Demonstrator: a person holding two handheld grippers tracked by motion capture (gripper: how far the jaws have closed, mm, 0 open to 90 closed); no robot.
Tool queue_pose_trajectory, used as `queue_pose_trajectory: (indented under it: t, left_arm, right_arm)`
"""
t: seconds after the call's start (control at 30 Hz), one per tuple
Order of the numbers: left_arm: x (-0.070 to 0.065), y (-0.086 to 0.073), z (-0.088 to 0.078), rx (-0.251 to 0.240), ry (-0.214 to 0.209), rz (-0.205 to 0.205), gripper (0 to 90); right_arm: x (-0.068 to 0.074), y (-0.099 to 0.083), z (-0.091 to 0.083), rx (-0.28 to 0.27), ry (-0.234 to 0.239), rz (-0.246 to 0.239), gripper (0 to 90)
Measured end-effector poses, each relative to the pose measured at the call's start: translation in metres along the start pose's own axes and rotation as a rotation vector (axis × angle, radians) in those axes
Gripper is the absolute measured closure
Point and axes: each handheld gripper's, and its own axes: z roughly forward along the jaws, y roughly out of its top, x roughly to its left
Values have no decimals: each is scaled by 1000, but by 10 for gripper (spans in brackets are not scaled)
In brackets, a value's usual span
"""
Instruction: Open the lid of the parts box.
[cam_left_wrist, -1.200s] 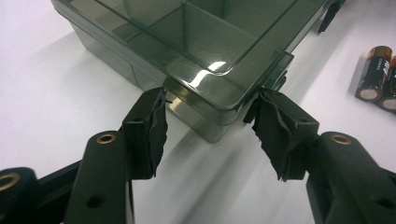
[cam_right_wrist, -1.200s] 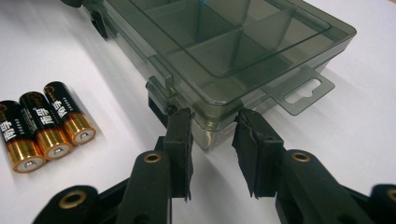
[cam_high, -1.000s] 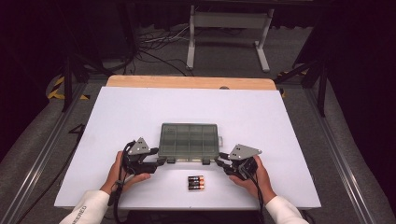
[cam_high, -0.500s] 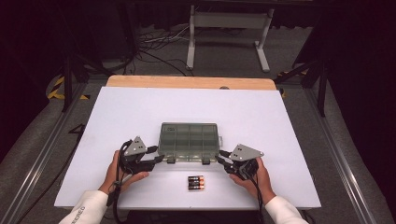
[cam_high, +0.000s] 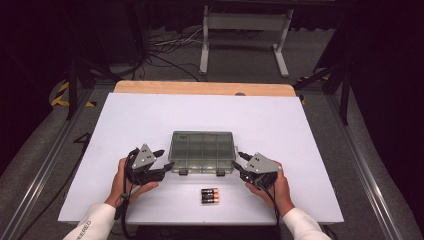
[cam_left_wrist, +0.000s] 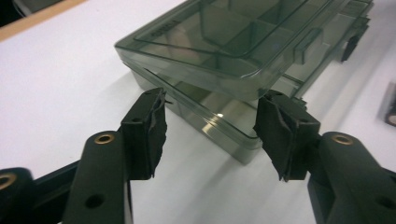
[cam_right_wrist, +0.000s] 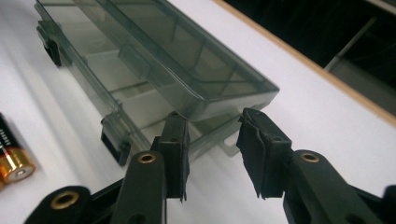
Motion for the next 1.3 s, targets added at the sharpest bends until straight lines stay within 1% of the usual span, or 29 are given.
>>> queue_pose_trajectory:
  t: [0.07, 0.1, 0.13, 0.17, 0.23, 0.27, 0.3, 0.33, 0.4, 0.43, 0.47, 0.53, 0.57, 0.6, 0.7, 0.83, 0.9, 1.0, 1.03, 1.07, 1.1, 1.23, 1.27, 1.3]
  left_arm:
    - [0, 2, 0, -7, 16, 13, 438]
    - [0, 2, 0, -7, 16, 13, 440]
    - [0, 3, 1, -13, 29, 31, 450]
    - [-2, 7, 3, -14, 47, 59, 466]
    - [-4, 10, 6, -8, 71, 94, 479]
    - [-5, 12, 7, -7, 79, 109, 493]
    - [-5, 12, 7, -7, 79, 109, 511]
    - [-5, 14, 8, -8, 93, 129, 517]
    - [-4, 15, 10, -16, 97, 128, 530]
    - [-4, 16, 11, -17, 100, 125, 565]
    - [-3, 17, 11, -18, 116, 133, 578]
    - [-2, 17, 11, -22, 114, 128, 613]
    - [-2, 17, 11, -26, 124, 128, 627]
    - [-2, 17, 11, -26, 124, 128, 644]
    - [-1, 18, 11, -28, 125, 123, 658]
    - [1, 18, 10, -30, 135, 127, 696]
    - [3, 20, 10, -41, 130, 117, 700]
    - [4, 21, 10, -46, 132, 122, 699]
    - [4, 21, 11, -47, 127, 115, 698]
    - [5, 22, 11, -47, 130, 122, 697]
    - [5, 23, 11, -54, 132, 114, 698]
    - [8, 27, 12, -66, 135, 118, 703]
    - [9, 28, 12, -71, 138, 115, 705]
    - [10, 30, 13, -78, 132, 101, 708]
  right_arm:
    - [1, 2, 0, -13, -9, -25, 646]
    - [1, 2, 0, -13, -9, -25, 646]
    - [3, 4, 1, -21, -14, -45, 656]
    - [3, 5, 2, -25, -16, -52, 655]
    - [3, 7, 1, -35, -25, -57, 660]
    - [2, 8, 1, -43, -28, -62, 665]
    - [1, 9, 1, -49, -33, -63, 675]
    - [0, 10, 0, -52, -39, -65, 683]
    - [0, 11, 0, -53, -42, -60, 686]
    - [-1, 12, 0, -61, -51, -69, 694]
    - [-1, 13, 0, -63, -52, -68, 694]
    - [-1, 14, 1, -63, -60, -69, 699]
    - [-1, 14, 1, -64, -61, -69, 699]
    - [-1, 14, 1, -64, -61, -69, 699]
    - [-2, 15, 1, -68, -66, -66, 707]
    - [-3, 16, 1, -73, -69, -59, 710]
    - [-5, 17, 3, -74, -67, -54, 706]
    - [-6, 19, 4, -77, -67, -56, 697]
    - [-7, 19, 5, -78, -64, -52, 697]
    - [-8, 20, 5, -81, -62, -48, 697]
    - [-9, 20, 5, -82, -62, -44, 696]
    - [-11, 24, 7, -86, -66, -42, 694]
    - [-12, 25, 8, -91, -68, -46, 696]
    - [-13, 25, 8, -95, -69, -44, 698]
